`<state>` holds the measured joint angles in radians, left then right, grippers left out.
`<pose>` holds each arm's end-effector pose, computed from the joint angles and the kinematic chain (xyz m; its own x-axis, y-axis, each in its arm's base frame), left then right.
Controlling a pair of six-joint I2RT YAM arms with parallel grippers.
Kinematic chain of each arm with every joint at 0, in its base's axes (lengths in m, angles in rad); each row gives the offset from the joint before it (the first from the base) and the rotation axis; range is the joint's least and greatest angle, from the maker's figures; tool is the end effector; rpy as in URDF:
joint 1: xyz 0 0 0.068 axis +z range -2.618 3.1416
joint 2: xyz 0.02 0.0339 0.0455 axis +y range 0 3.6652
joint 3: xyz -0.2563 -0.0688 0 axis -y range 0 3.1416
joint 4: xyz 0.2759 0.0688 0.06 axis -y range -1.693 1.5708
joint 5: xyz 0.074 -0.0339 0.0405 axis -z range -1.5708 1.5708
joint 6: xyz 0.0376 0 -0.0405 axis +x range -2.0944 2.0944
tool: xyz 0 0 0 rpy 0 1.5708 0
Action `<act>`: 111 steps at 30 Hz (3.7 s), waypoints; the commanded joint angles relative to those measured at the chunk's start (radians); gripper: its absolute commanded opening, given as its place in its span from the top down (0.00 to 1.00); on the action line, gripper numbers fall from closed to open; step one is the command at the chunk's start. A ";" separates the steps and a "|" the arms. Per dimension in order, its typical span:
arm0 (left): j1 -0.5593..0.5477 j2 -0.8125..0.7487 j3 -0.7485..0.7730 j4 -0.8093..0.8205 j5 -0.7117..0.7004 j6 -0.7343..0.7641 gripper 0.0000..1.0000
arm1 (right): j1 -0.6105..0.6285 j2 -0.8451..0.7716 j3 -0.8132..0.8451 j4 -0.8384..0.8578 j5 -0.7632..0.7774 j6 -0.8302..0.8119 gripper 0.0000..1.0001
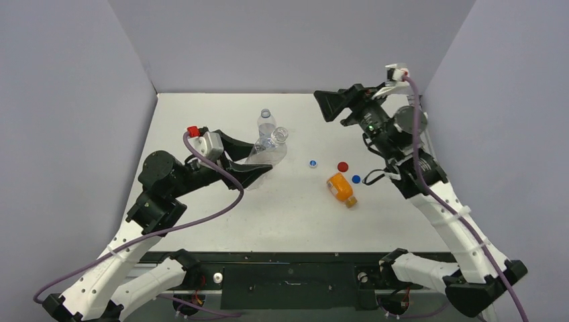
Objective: Unscrew the bottle caps
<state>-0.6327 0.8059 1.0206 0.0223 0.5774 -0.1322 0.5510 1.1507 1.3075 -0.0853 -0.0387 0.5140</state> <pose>0.1506 -0.1359 0.4406 0.0660 -0.1853 -0.9805 0.9402 0.3405 -0.0011 0.2462 0.1530 0.4578 -0.2204 0.4412 -0.8699 -0.5141 0.7054 0.4880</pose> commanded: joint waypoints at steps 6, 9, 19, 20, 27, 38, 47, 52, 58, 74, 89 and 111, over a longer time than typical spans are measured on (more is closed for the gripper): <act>0.010 0.007 -0.018 0.099 -0.042 -0.029 1.00 | 0.110 -0.059 0.118 0.209 -0.421 0.142 0.18; 0.010 0.016 -0.013 0.102 -0.040 -0.031 1.00 | 0.206 -0.013 0.171 0.145 -0.427 0.082 0.18; 0.008 0.025 0.000 0.110 -0.046 -0.042 1.00 | 0.318 0.044 0.238 -0.009 -0.322 -0.040 0.44; 0.008 0.027 0.003 0.111 -0.046 -0.044 1.00 | 0.327 0.049 0.242 -0.028 -0.311 -0.055 0.46; 0.008 0.034 0.015 0.109 -0.051 -0.052 1.00 | 0.370 0.092 0.288 -0.145 -0.262 -0.138 0.67; 0.011 0.021 0.112 -0.203 -0.207 0.094 0.03 | 0.370 0.114 0.256 -0.260 0.002 -0.313 1.00; 0.019 -0.091 0.078 -0.390 -0.401 0.247 0.03 | 0.261 0.187 -0.025 -0.023 0.064 -0.332 1.00; 0.019 -0.113 0.073 -0.405 -0.399 0.243 0.03 | 0.257 0.259 -0.125 0.212 0.142 -0.339 1.00; 0.021 -0.111 0.079 -0.429 -0.386 0.228 0.03 | 0.250 0.356 -0.189 0.401 0.167 -0.346 1.00; 0.021 -0.113 0.088 -0.424 -0.358 0.208 0.03 | 0.233 0.512 -0.270 0.532 0.235 -0.299 1.00; 0.021 -0.106 0.103 -0.403 -0.327 0.190 0.03 | 0.232 0.457 -0.264 0.490 0.251 -0.309 0.32; 0.021 -0.104 0.133 -0.412 -0.316 0.184 0.03 | 0.170 0.092 -0.423 0.316 0.294 -0.230 0.18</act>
<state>-0.6182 0.7006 1.1011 -0.4213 0.2481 0.0631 0.7681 1.3975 0.9890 0.2790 0.2070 0.2138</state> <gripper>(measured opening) 0.968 0.817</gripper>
